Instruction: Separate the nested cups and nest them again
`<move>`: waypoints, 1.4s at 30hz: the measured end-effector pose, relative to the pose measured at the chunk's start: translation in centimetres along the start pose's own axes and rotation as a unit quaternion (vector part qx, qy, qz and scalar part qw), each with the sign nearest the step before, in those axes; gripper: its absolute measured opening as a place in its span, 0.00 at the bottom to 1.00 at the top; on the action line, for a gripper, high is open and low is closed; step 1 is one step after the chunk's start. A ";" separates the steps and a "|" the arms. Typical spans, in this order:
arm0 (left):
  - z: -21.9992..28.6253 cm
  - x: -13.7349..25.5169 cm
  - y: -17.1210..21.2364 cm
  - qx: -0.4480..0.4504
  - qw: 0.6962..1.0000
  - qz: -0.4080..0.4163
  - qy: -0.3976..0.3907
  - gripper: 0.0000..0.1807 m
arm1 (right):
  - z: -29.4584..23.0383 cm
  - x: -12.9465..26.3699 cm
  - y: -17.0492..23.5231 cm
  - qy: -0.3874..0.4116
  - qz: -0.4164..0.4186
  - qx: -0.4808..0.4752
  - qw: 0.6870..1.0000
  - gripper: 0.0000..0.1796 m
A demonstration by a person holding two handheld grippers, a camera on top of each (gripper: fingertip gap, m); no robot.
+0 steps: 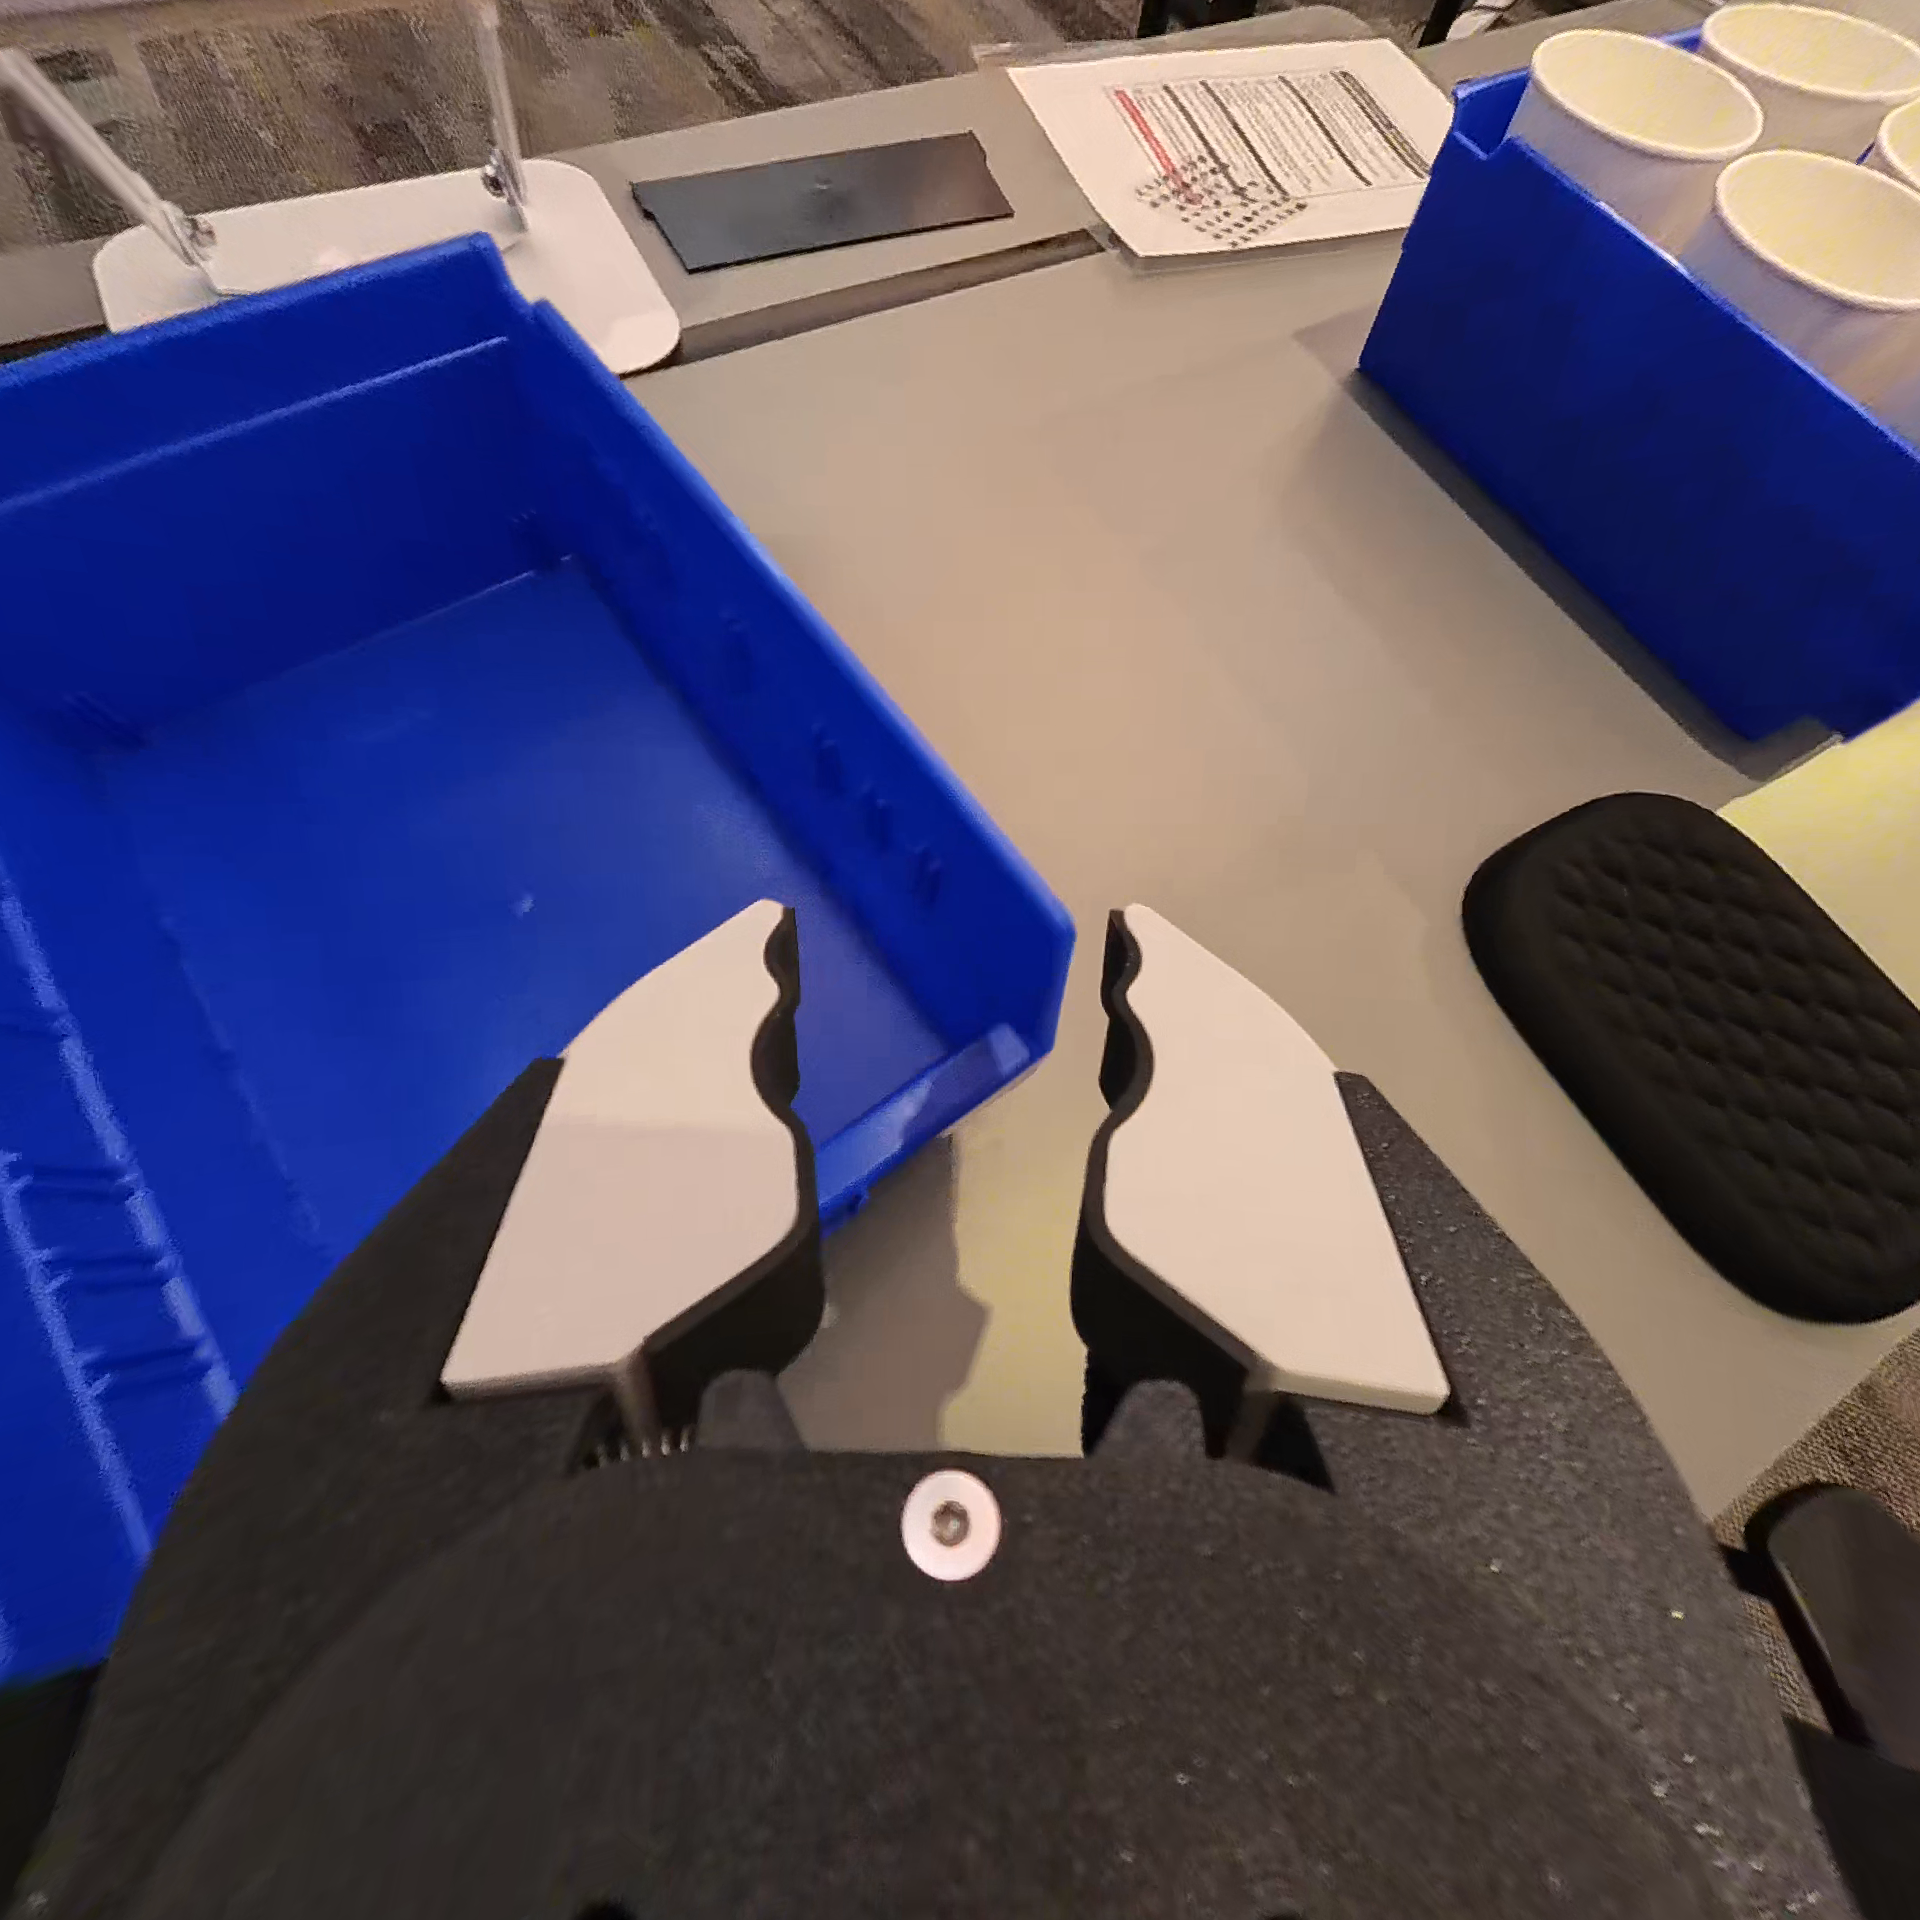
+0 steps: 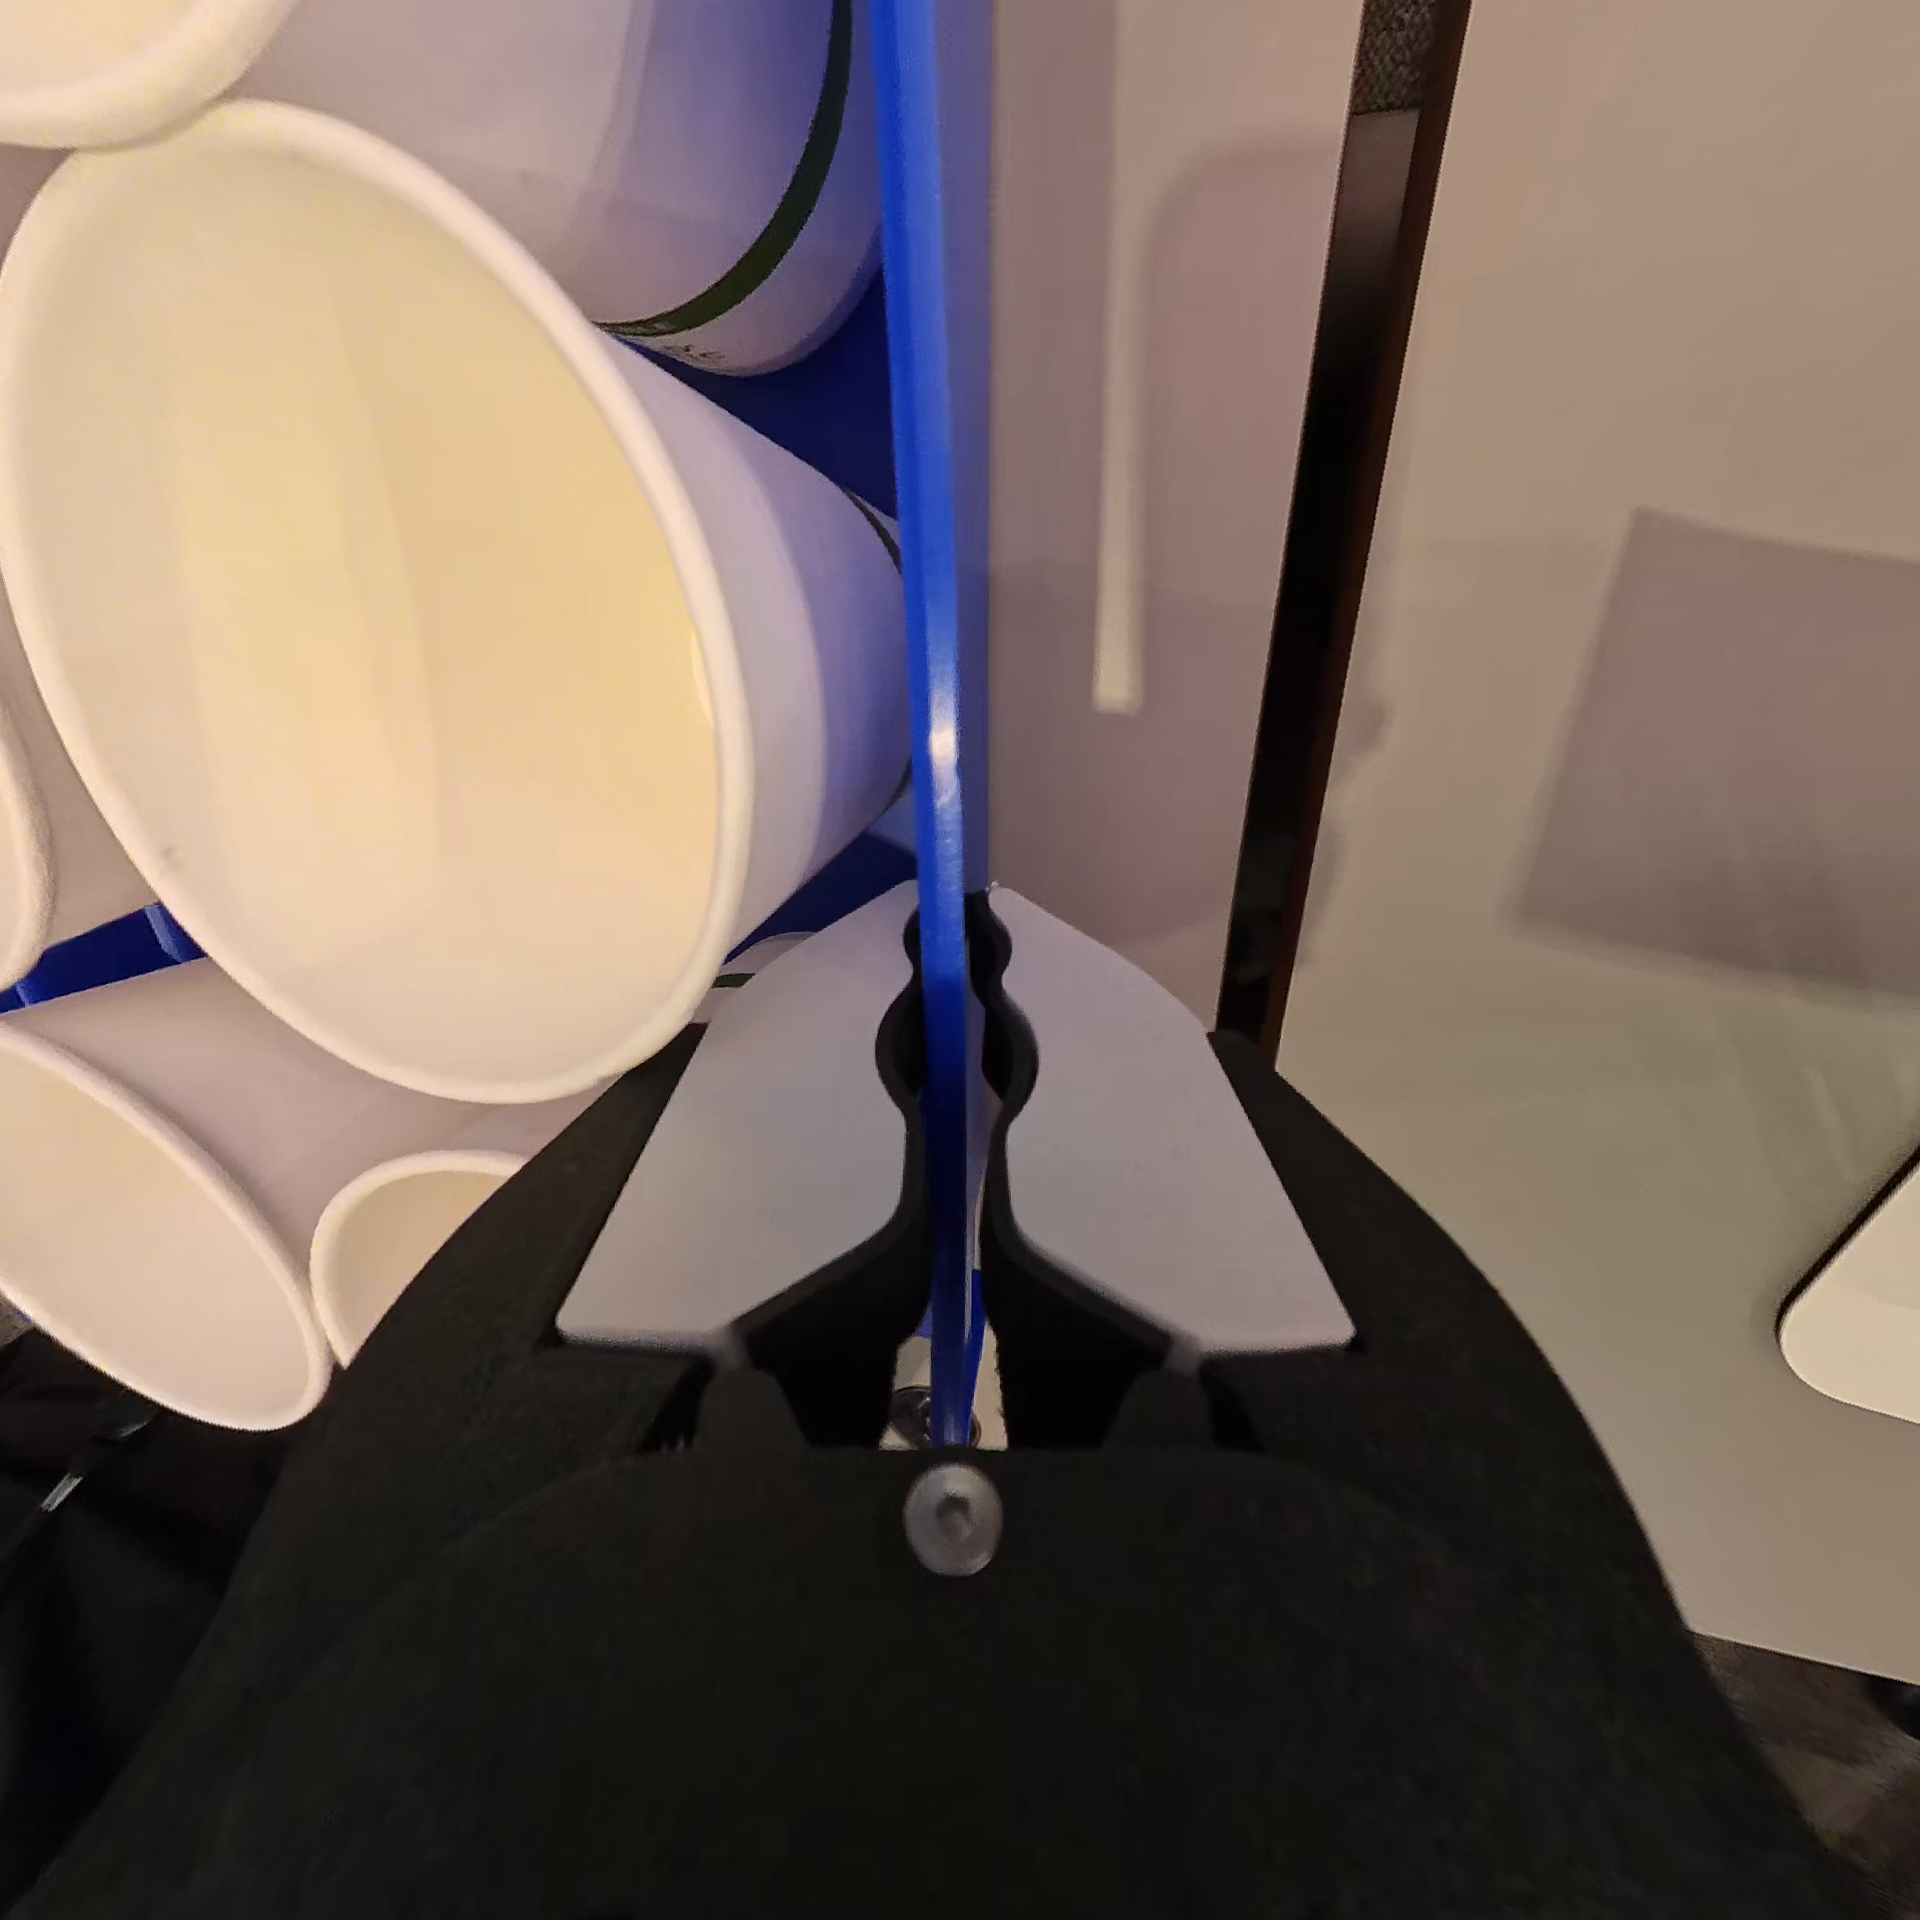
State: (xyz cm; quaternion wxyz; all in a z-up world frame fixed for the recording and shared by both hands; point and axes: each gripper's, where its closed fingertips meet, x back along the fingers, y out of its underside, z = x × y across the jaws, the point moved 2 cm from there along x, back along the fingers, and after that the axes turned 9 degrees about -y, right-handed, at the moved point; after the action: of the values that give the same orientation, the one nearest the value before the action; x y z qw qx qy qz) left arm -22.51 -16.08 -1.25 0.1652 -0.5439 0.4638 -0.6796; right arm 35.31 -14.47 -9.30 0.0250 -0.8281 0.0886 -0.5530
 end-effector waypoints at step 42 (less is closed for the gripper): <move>-21.6 12.9 7.2 0.102 0.987 0.059 -0.111 0.28 | -36.6 1.9 -6.1 -0.057 -0.029 0.138 0.988 0.03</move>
State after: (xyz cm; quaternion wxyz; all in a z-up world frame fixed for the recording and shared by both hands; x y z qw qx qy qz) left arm -48.34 -19.47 1.00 0.3097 -0.5678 0.4019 -0.6482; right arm 3.07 -6.69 7.46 0.1283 -0.8492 -0.0142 -0.5120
